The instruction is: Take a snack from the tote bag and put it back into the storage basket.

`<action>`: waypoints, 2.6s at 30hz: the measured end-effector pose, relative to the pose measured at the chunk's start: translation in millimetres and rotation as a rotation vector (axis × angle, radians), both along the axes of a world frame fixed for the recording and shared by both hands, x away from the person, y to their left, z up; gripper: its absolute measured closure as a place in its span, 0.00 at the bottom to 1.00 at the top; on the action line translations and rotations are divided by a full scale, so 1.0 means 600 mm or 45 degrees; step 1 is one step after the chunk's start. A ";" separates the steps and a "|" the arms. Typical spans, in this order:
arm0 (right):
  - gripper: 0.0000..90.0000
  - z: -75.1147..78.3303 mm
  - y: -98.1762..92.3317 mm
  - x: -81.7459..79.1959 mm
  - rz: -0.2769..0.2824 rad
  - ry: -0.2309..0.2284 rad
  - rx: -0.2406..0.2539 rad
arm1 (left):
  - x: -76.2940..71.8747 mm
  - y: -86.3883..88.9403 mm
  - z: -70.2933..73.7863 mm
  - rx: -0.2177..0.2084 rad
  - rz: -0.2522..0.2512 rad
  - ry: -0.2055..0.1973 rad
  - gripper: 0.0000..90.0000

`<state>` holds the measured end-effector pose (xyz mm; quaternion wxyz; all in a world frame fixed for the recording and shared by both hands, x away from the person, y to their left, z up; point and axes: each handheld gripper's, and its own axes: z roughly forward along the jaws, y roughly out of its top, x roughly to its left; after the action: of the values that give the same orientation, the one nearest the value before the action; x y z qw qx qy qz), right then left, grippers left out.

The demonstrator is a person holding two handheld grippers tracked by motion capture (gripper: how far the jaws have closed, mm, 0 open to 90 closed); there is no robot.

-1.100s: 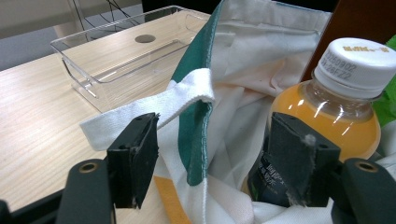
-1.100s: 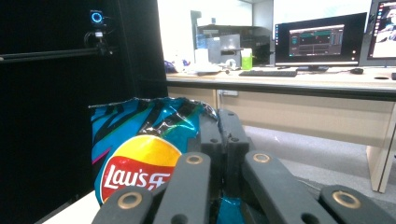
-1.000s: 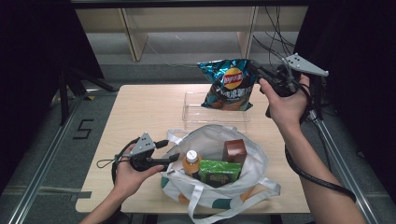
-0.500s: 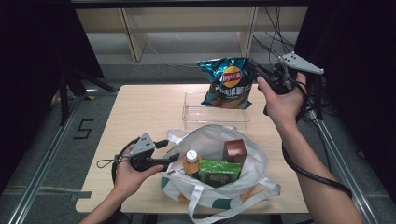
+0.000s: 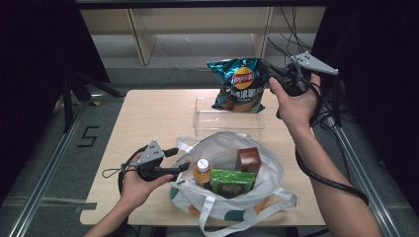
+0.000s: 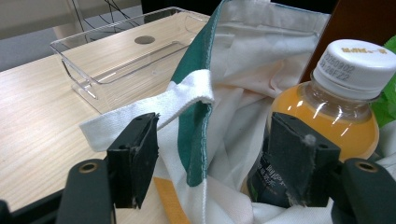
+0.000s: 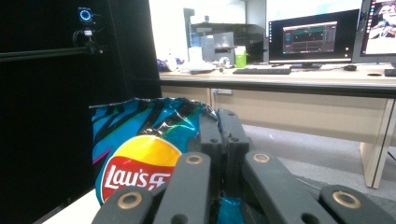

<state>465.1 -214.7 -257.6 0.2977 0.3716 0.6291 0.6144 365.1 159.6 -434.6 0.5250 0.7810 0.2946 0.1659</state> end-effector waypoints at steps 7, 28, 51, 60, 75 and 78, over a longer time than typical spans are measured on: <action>1.00 0.000 0.002 0.008 -0.011 0.012 0.003 | 0.001 0.000 0.000 -0.008 -0.006 0.001 0.36; 1.00 -0.012 0.000 0.029 -0.044 -0.020 0.014 | 0.001 0.000 -0.001 -0.017 -0.010 0.002 0.36; 1.00 -0.018 0.003 0.045 -0.074 -0.008 0.036 | 0.000 0.000 -0.001 -0.014 -0.005 0.009 0.36; 1.00 -0.019 0.005 0.057 -0.070 -0.004 0.027 | 0.000 0.000 -0.001 -0.014 -0.001 0.010 0.36; 1.00 -0.022 0.009 0.072 -0.090 0.000 0.012 | 0.000 0.000 -0.001 -0.016 -0.006 0.008 0.36; 1.00 -0.024 0.010 0.075 -0.092 0.009 0.011 | 0.000 0.000 -0.001 -0.015 -0.007 0.007 0.36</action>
<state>509.9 -209.0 -271.9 0.3160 0.3976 0.6137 0.6045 365.2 159.5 -435.3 0.5293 0.7791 0.2948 0.1607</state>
